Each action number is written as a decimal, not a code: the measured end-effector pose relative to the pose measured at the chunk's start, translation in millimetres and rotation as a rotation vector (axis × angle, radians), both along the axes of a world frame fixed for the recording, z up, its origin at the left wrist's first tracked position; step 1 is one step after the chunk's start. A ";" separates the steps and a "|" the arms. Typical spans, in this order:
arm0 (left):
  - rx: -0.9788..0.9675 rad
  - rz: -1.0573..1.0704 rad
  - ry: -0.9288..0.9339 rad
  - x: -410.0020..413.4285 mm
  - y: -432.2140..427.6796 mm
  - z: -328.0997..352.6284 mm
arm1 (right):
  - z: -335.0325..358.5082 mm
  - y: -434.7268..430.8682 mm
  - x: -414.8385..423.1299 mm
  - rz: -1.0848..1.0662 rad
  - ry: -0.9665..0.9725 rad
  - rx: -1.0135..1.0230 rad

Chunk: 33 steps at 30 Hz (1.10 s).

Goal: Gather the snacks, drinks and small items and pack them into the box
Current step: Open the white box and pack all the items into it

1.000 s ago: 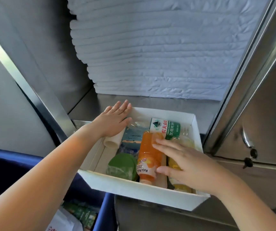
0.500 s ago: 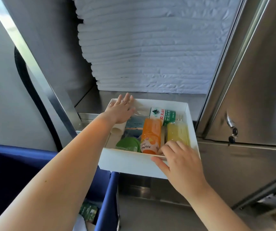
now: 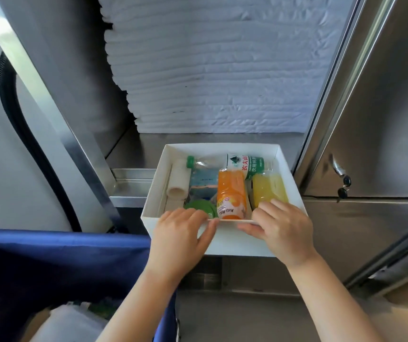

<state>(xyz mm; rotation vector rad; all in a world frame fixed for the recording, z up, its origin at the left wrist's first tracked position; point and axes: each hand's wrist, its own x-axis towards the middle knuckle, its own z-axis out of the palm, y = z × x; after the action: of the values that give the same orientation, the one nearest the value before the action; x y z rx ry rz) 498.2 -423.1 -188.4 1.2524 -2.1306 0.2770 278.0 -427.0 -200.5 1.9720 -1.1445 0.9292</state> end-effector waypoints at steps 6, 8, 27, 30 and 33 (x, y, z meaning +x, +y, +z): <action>-0.293 0.056 -0.050 -1.1 -5.7 -25.9 | -7.2 9.7 4.6 -0.032 -0.054 -0.015; -0.326 0.093 0.001 -4.2 -8.5 -31.6 | -10.2 13.1 7.3 -0.075 -0.156 0.000; -0.568 0.169 0.257 -22.2 -33.5 -39.5 | -30.1 -5.0 33.8 -0.334 -0.549 -0.285; -0.550 0.181 0.263 -24.7 -29.5 -35.1 | -23.1 -4.4 35.5 -0.323 -0.595 -0.256; -0.560 0.192 0.294 -29.2 -26.4 -27.9 | -14.7 -3.5 32.8 -0.314 -0.619 -0.245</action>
<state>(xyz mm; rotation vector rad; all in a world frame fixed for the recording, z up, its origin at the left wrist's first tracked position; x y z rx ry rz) 469.0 -449.5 -216.3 1.0794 -1.5368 0.6751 310.8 -430.4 -215.2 1.2852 -1.5295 1.4738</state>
